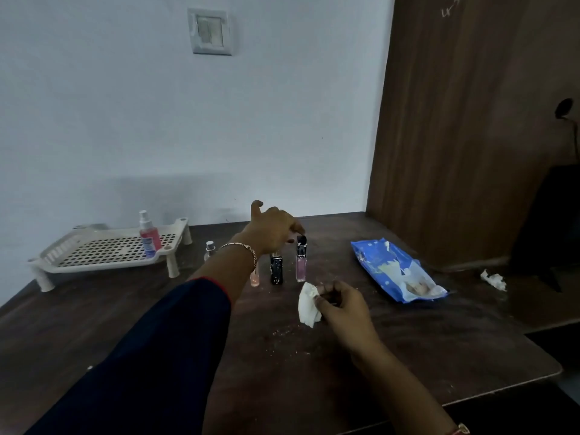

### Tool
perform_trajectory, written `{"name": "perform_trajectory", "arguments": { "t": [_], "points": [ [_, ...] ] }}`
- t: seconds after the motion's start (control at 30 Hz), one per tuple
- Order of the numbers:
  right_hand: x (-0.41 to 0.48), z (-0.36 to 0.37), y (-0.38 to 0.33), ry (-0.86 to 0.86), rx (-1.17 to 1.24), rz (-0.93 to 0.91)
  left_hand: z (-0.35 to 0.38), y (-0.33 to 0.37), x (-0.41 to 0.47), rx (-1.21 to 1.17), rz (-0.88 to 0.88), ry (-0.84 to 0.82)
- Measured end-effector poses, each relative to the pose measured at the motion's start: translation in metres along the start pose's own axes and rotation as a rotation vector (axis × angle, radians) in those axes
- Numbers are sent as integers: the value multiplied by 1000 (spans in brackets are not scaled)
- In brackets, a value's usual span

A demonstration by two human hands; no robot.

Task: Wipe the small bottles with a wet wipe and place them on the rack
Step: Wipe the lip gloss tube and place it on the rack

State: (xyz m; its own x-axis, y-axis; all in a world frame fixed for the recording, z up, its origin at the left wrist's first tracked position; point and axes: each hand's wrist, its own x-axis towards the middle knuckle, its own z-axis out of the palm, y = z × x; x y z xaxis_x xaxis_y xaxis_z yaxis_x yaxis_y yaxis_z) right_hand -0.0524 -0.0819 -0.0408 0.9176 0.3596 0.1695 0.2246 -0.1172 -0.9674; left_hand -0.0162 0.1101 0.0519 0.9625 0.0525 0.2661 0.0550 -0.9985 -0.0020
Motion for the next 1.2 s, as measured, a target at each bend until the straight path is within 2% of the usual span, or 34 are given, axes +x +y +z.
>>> {"name": "perform_trajectory", "arguments": {
  "t": [0.27, 0.6, 0.9, 1.03, 1.2],
  "points": [
    [0, -1, 4, -5, 66, 9, 2, -5, 8, -91, 20, 1],
    [-4, -8, 5, 6, 78, 29, 3, 7, 11, -192, -72, 12],
    [-9, -15, 8, 23, 157, 65, -2, 6, -6, -429, -149, 20],
    [-16, -19, 16, 92, 224, 122, -16, 6, -28, -586, -103, -4],
    [-28, -19, 16, 187, 288, 160, -28, 4, -70, -612, -49, -84]
  ]
}}
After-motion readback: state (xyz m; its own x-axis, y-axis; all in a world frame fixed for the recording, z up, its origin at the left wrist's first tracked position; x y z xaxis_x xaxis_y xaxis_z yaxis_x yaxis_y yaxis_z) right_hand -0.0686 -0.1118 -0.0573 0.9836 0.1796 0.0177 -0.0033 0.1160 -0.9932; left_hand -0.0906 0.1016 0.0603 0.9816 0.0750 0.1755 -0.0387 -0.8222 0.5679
